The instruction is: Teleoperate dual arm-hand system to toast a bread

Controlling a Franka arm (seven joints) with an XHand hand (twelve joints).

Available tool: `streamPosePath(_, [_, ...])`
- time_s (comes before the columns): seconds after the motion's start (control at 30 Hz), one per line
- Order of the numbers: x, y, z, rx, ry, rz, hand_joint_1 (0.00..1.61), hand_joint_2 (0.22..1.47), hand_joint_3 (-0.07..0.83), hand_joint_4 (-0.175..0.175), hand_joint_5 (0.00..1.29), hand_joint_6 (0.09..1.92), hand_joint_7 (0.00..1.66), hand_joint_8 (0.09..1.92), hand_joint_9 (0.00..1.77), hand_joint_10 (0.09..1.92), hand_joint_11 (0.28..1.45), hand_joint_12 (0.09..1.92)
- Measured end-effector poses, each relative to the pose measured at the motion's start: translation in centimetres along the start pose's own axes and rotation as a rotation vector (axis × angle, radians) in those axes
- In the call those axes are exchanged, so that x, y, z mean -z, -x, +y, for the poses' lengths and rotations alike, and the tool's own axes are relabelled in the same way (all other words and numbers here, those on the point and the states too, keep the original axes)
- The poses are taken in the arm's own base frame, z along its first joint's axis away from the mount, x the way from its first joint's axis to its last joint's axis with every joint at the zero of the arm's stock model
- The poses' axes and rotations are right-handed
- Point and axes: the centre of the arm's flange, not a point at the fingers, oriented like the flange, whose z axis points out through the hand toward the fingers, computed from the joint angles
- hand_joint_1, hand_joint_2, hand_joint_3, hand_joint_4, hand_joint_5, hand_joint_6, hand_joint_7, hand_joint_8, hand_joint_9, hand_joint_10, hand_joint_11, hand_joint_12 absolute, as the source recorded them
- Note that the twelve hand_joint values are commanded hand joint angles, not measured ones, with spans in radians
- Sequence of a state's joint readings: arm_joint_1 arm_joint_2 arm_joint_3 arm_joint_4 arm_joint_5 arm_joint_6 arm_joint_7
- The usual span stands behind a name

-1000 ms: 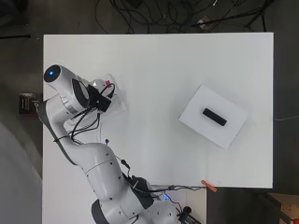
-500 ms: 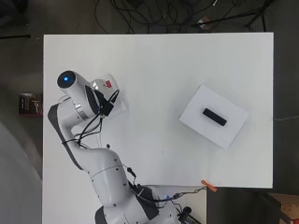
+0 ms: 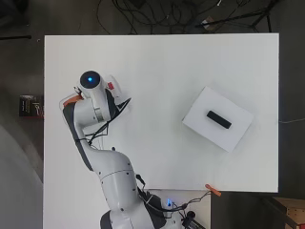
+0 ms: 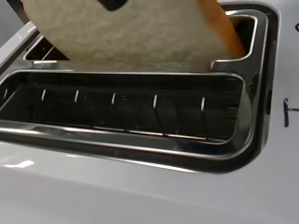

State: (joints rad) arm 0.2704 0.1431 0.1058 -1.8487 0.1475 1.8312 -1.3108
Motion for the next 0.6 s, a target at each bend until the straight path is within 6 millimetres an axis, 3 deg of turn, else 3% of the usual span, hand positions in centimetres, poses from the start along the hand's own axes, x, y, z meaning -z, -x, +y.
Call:
streamPosePath(0.03, [0.0, 0.2, 0.0, -0.008, 0.006, 0.002, 0.42, 1.01, -0.02, 0.123, 0.62, 0.59, 0.73, 0.87, 0.87, 0.99, 0.63, 0.98])
streamPosePath(0.07, [0.0, 0.2, 0.1, -0.02, 0.009, 0.002, 0.22, 0.91, -0.024, 0.112, 0.45, 0.32, 0.52, 0.47, 0.62, 0.56, 0.51, 0.57])
streamPosePath(0.1, [-0.1, 0.0, 0.3, -0.034, 0.006, -0.005, 0.11, 0.86, -0.017, 0.107, 0.35, 0.16, 0.38, 0.24, 0.47, 0.29, 0.44, 0.31])
streamPosePath(0.13, [-0.2, -0.2, 0.6, -0.054, -0.008, -0.015, 0.05, 0.84, -0.008, 0.106, 0.31, 0.09, 0.32, 0.12, 0.38, 0.15, 0.42, 0.16])
streamPosePath(0.17, [-0.1, -0.1, 1.0, -0.084, -0.035, -0.025, 0.02, 0.83, -0.002, 0.108, 0.3, 0.09, 0.29, 0.09, 0.34, 0.09, 0.41, 0.09])
streamPosePath(0.27, [1.0, 0.1, 1.6, -0.122, -0.103, -0.019, 0.0, 0.84, 0.006, 0.105, 0.3, 0.09, 0.28, 0.09, 0.34, 0.09, 0.4, 0.09])
streamPosePath(0.4, [3.6, 1.3, 1.1, -0.132, -0.058, 0.026, 0.0, 0.91, 0.01, 0.039, 0.28, 0.09, 0.43, 0.09, 0.52, 0.09, 0.44, 0.09])
streamPosePath(0.5, [1.5, 3.9, 1.1, -0.173, 0.004, 0.087, 0.0, 0.95, 0.009, -0.005, 0.28, 0.09, 0.53, 0.09, 0.62, 0.09, 0.46, 0.09])
streamPosePath(0.6, [-2.2, 7.7, 1.0, -0.232, 0.087, 0.131, 0.0, 0.96, 0.007, -0.02, 0.28, 0.09, 0.56, 0.09, 0.66, 0.09, 0.47, 0.09])
